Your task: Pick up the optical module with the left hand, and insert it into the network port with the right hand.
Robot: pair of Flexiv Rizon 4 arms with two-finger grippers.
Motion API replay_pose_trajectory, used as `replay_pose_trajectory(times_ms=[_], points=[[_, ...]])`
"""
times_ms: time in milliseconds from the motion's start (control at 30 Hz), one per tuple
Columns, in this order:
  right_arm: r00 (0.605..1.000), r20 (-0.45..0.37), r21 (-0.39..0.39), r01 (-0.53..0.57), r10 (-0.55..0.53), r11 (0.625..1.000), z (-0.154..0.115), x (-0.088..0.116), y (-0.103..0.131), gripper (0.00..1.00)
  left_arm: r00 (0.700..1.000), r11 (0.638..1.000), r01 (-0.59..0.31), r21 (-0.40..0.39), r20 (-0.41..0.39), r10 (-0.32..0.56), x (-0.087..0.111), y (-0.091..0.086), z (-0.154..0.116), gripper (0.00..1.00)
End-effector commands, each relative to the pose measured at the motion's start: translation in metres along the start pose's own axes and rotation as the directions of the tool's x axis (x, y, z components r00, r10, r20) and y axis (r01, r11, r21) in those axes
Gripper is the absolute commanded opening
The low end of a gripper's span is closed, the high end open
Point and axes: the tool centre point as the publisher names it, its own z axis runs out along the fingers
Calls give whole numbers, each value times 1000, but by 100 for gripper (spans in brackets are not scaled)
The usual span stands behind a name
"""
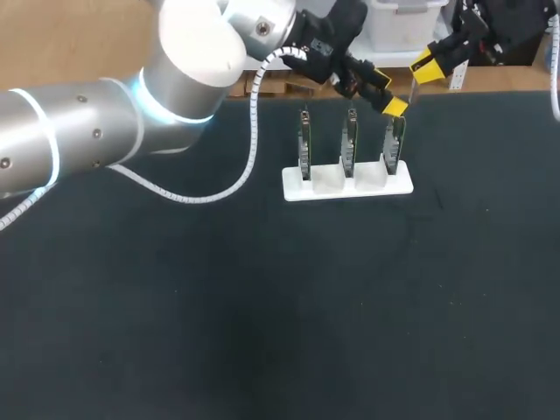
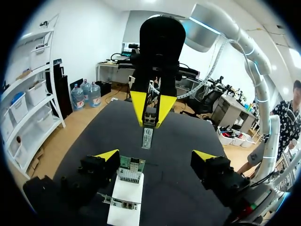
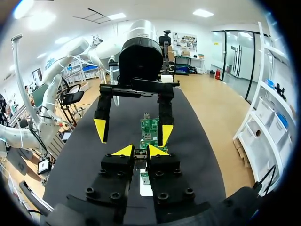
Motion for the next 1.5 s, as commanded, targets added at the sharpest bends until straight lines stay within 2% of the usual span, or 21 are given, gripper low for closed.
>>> replay_pose_trajectory(times_ms=[33, 367, 433, 500, 667, 833, 1067, 1500], points=[[1000, -1, 4, 0, 0, 1000, -1, 0, 2, 0, 1000, 1000, -13, -1, -8, 13, -4, 1, 1, 100], [1000, -6, 3, 3, -2, 1000, -1, 0, 2, 0, 999, 1000, -24, -12, -35, 24, -1, 2, 2, 100], [1000, -7, 3, 3, -3, 1000, -1, 0, 2, 0, 998, 999, -35, -15, -45, 34, 1, 2, 2, 100], [1000, -9, 3, 3, -3, 1000, -1, 0, 2, 0, 994, 996, -85, -27, -74, 83, 3, 2, 2, 100], [1000, -10, 4, 5, -4, 1000, -1, -1, 2, 0, 995, 997, -74, -32, -68, 72, 10, 2, 3, 100], [1000, -13, 5, 4, -4, 1000, -1, -1, 1, 0, 995, 996, -78, -32, -67, 75, 10, 3, 3, 100], [1000, -12, 4, 5, -5, 1000, 0, -2, 1, 0, 992, 997, -72, -25, -107, 69, 13, 7, 4, 100], [1000, -12, 5, 0, 0, 1000, 0, 0, 0, 0, 993, 997, -73, -17, -96, 71, 13, 12, 8, 100]])
